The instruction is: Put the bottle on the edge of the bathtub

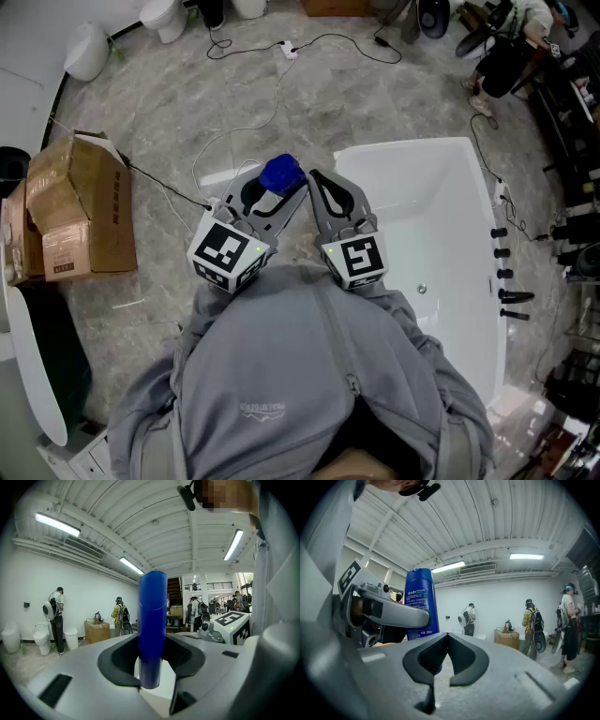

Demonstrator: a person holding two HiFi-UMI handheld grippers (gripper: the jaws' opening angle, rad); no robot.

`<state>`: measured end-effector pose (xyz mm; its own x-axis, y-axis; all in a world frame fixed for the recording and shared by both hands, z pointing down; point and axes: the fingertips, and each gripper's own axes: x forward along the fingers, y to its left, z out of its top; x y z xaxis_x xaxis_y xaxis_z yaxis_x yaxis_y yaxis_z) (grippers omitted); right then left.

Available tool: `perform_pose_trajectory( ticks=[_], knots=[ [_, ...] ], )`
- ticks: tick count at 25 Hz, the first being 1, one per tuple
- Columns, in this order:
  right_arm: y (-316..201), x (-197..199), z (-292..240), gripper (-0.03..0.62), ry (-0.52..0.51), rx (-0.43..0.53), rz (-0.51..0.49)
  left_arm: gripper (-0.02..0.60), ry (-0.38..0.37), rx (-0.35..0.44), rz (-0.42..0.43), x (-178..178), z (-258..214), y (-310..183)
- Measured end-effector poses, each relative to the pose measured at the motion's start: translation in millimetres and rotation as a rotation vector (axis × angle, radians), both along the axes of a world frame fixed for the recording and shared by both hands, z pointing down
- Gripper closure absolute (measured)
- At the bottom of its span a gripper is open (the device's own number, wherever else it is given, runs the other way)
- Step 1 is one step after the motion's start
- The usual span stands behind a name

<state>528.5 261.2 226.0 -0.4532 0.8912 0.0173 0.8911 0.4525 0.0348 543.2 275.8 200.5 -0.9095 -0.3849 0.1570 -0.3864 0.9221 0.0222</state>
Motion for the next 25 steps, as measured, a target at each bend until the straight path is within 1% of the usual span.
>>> perform_pose_trajectory(
  ticks=[7,10,13,16,20,25],
  knots=[
    [13,-1,6,0.591,0.059,-0.029,-0.028,0.426,-0.036,0.054,-0.047,-9,-6,16],
    [16,-5,5,0.591,0.048,-0.040,-0.014,0.426,-0.029,0.034,-0.060,-15,-1,22],
    [19,-12,2,0.591,0.026,-0.037,0.020,0.428,-0.014,0.024,-0.058,-18,4,28],
    [19,-23,4,0.591,0.026,-0.024,0.061,0.428,-0.010,0.010,-0.061,-22,5,38],
    [15,-42,6,0.591,0.013,-0.011,0.148,0.427,-0.007,-0.005,-0.071,-27,9,60],
    [14,-61,8,0.591,-0.011,-0.001,0.227,0.427,-0.026,-0.004,-0.112,-35,15,88]
  ],
)
